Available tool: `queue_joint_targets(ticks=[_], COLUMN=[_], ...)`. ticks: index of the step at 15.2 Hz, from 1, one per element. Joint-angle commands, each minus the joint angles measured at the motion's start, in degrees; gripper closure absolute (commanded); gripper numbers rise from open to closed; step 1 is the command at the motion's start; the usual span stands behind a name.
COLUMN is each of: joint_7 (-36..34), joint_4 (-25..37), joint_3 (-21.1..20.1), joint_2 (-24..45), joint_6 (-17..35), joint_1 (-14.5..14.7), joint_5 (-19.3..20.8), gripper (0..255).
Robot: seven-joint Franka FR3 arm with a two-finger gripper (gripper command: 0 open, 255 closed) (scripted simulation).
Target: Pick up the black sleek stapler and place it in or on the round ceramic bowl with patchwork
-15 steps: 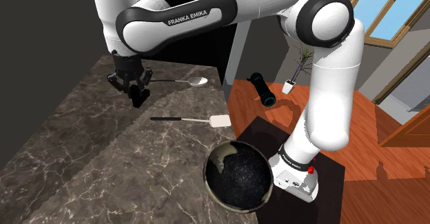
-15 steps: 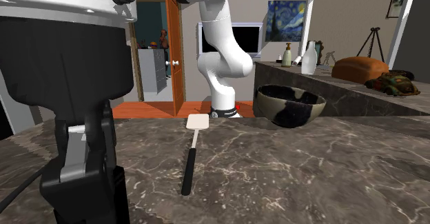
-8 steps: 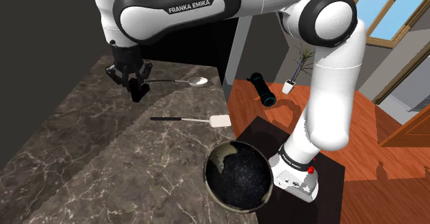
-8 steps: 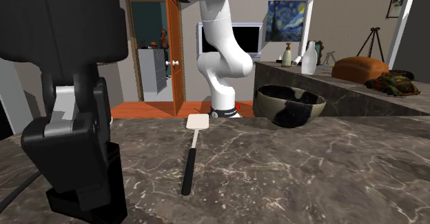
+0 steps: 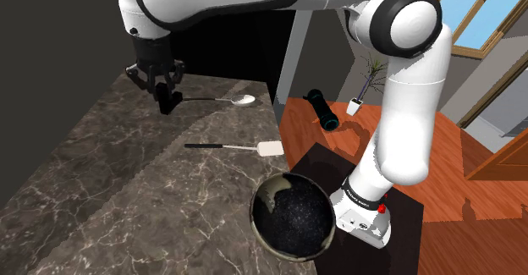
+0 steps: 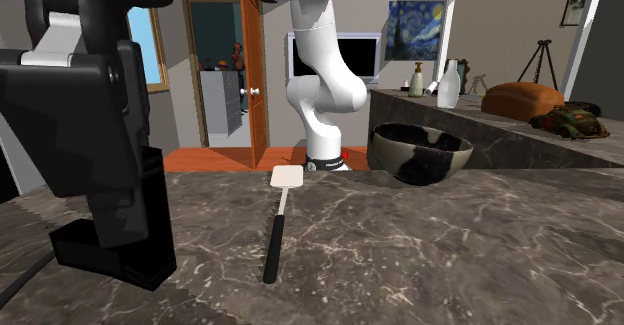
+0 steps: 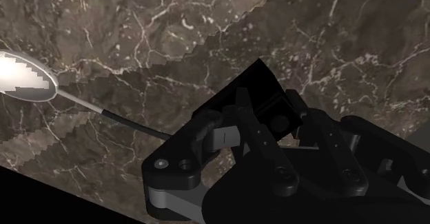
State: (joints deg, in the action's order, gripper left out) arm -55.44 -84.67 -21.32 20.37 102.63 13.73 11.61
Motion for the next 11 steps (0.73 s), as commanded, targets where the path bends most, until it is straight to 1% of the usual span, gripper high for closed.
queue_joint_targets(ticks=[1, 11], joint_7=[0.18, 0.83], joint_4=[1.43, 10.24], joint_3=[-0.06, -0.22], joint_2=[-0.13, 0.61], joint_6=[-1.56, -9.60], joint_1=[0.09, 0.97], joint_5=[-0.10, 0.00], gripper=[255, 255])
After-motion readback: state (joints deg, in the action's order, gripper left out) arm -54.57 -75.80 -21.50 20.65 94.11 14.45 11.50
